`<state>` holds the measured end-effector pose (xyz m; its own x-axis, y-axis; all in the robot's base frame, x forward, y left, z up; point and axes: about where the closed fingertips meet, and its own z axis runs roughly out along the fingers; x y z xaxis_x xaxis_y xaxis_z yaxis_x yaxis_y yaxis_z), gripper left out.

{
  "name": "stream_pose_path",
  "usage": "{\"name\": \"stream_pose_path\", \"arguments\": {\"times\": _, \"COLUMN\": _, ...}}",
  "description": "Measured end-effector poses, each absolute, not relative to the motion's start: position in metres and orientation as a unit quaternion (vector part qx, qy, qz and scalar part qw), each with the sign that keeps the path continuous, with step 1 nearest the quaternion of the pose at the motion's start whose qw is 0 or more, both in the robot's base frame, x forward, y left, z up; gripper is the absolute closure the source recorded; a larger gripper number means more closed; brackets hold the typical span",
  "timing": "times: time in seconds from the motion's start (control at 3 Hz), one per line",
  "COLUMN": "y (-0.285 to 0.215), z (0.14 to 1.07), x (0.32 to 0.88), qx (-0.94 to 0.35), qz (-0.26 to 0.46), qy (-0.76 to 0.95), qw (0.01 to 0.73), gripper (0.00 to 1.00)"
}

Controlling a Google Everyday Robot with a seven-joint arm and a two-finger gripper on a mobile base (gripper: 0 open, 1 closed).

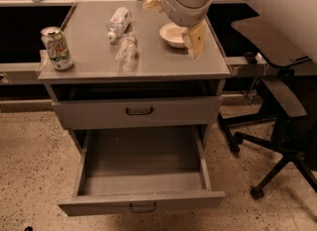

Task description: Place water bottle into middle drawer

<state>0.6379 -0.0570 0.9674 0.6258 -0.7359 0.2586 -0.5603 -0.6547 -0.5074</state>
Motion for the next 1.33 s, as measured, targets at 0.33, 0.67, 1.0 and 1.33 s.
{"name": "stream_pose_path", "arguments": {"times": 0.33, "y": -0.013, "z": 0.938, "x": 0.668, "qx": -0.930, "qz": -0.193, "qy": 0.254, "qw": 0.184, "gripper": 0.00}}
{"name": "stream_pose_path", "arguments": {"times": 0.67, "y": 0.017, "z": 0.915, "x": 0.673, "qx": -0.956, "qz": -0.162, "qy": 0.160, "qw": 0.186, "gripper": 0.00}}
{"name": "stream_pose_path", "arguments": {"times": 1.0, "y": 0.044, "z": 0.897, "x": 0.680, "qx": -0.971, "qz": -0.154, "qy": 0.061, "qw": 0.171, "gripper": 0.00}}
{"name": "stream_pose_path", "arguments": {"times": 1.33, "y": 0.064, "z": 0.883, "x": 0.692, "qx": -0.976, "qz": -0.159, "qy": -0.008, "qw": 0.146, "gripper": 0.00}}
